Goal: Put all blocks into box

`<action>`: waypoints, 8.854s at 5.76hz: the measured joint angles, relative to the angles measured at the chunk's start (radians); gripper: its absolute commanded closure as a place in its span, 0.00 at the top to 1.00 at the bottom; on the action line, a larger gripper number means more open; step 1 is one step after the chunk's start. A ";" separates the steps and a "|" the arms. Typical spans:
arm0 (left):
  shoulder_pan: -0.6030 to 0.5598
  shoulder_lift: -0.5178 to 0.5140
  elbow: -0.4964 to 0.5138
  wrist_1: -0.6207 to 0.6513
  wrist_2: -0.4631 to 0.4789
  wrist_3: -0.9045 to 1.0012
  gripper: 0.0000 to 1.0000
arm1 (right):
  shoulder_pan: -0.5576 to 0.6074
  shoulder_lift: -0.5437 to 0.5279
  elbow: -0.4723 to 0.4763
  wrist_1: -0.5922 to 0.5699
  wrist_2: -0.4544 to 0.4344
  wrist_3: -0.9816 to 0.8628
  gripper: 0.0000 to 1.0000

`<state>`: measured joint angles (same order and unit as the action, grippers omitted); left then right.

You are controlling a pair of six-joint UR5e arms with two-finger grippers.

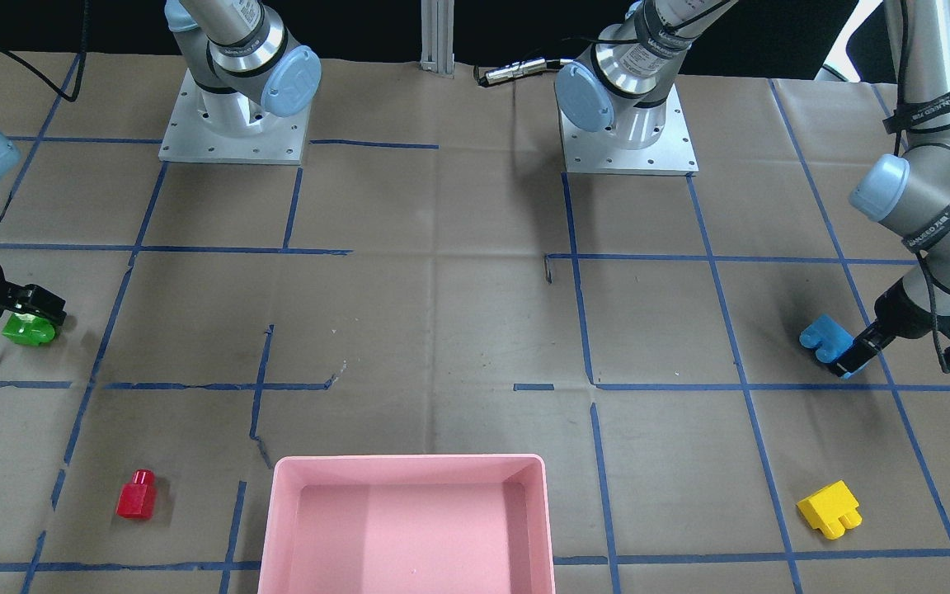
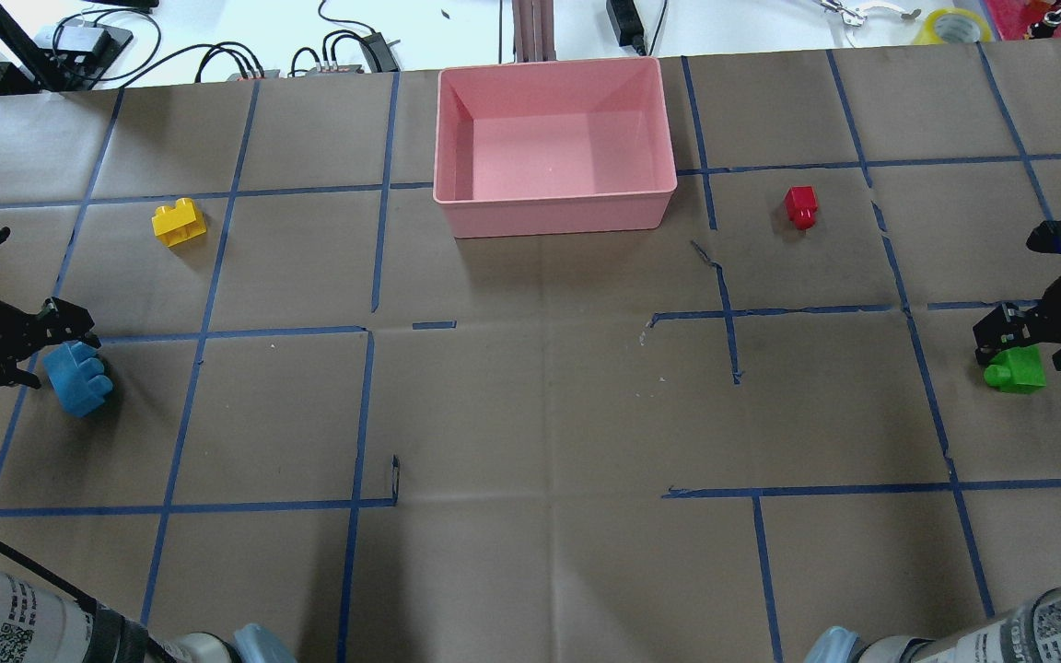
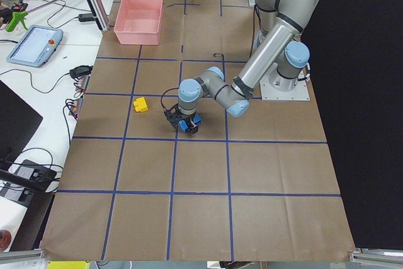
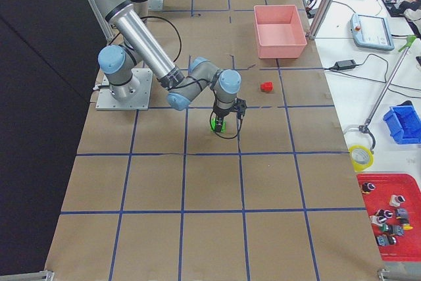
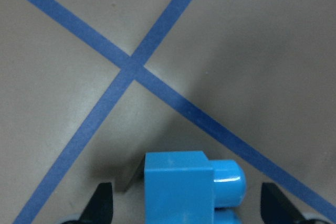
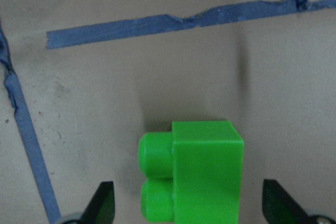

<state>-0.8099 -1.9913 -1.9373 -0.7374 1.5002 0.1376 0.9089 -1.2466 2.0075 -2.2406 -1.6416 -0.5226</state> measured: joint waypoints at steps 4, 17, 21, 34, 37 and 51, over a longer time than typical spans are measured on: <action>0.000 0.002 -0.002 -0.012 0.000 0.014 0.81 | -0.001 0.028 -0.004 -0.013 -0.008 0.001 0.54; -0.172 0.134 0.403 -0.554 0.001 0.048 0.09 | 0.675 0.094 -0.684 0.447 0.259 0.587 0.06; -0.417 0.092 0.638 -0.755 0.024 0.056 0.09 | 0.848 0.370 -0.909 0.256 0.448 0.806 1.00; -0.971 -0.483 1.164 -0.607 0.023 -0.582 1.00 | 0.452 0.270 -0.550 0.101 0.097 0.206 0.99; -0.951 -0.426 1.164 -0.624 0.013 -0.586 1.00 | 0.455 0.316 -0.522 0.088 0.099 0.209 0.99; -0.377 -0.329 0.940 -0.667 0.076 1.363 0.99 | 0.813 0.329 -0.957 0.427 0.334 0.864 0.31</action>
<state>-1.1865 -2.3206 -0.9973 -1.4044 1.5763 1.5006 1.7215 -0.9176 1.0505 -1.8135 -1.3073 0.3413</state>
